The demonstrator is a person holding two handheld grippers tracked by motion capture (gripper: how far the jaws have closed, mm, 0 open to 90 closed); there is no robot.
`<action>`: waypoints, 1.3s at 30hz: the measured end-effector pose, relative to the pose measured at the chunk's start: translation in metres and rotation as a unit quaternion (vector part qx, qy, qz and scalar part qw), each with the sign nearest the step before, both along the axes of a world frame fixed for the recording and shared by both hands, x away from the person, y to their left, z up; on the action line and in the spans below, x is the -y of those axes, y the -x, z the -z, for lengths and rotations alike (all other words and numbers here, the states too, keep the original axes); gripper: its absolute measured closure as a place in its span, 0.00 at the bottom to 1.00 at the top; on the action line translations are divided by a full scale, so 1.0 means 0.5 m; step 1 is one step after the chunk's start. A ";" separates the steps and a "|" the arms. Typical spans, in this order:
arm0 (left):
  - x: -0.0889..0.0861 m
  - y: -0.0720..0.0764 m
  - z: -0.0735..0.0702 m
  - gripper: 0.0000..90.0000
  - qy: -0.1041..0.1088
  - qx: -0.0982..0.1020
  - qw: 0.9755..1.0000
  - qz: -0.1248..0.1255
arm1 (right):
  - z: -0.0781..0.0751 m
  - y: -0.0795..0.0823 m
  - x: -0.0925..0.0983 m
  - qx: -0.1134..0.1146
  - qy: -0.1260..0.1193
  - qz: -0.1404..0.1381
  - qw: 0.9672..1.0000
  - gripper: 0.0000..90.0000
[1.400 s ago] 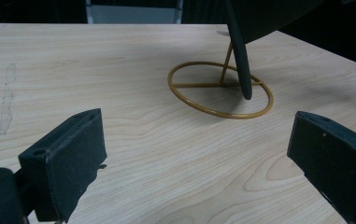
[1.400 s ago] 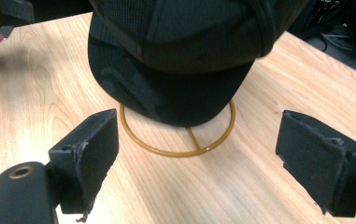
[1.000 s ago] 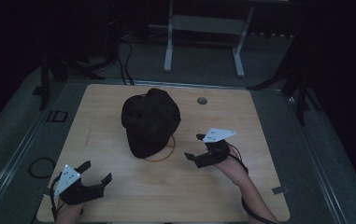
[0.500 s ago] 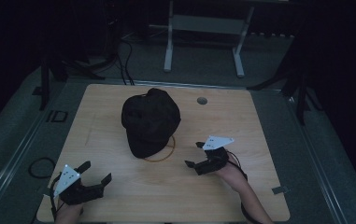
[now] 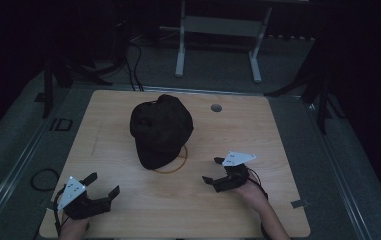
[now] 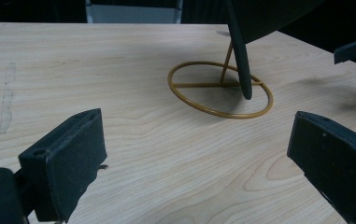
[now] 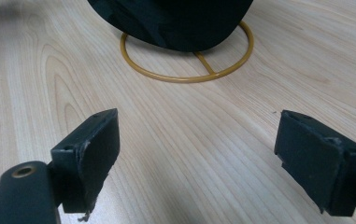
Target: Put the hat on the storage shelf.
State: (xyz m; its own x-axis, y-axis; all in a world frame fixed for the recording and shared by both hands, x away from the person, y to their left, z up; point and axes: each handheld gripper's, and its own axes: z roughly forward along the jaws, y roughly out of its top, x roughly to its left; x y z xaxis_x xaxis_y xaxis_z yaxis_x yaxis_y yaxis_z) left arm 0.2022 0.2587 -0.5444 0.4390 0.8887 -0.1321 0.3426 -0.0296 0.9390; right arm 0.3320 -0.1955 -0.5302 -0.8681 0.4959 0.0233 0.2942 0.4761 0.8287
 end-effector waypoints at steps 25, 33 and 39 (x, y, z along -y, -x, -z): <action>0.001 -0.001 0.002 0.05 -0.001 -0.002 1.000 0.002 | 0.035 0.009 0.044 0.008 -0.005 0.040 0.999 0.16; 0.001 -0.001 0.004 0.05 -0.003 -0.003 1.000 0.002 | 0.041 0.005 0.059 0.012 -0.016 0.057 0.998 0.16; 0.001 -0.002 0.003 0.05 -0.005 -0.002 1.000 0.001 | 0.042 0.003 0.070 0.014 -0.020 0.066 0.998 0.16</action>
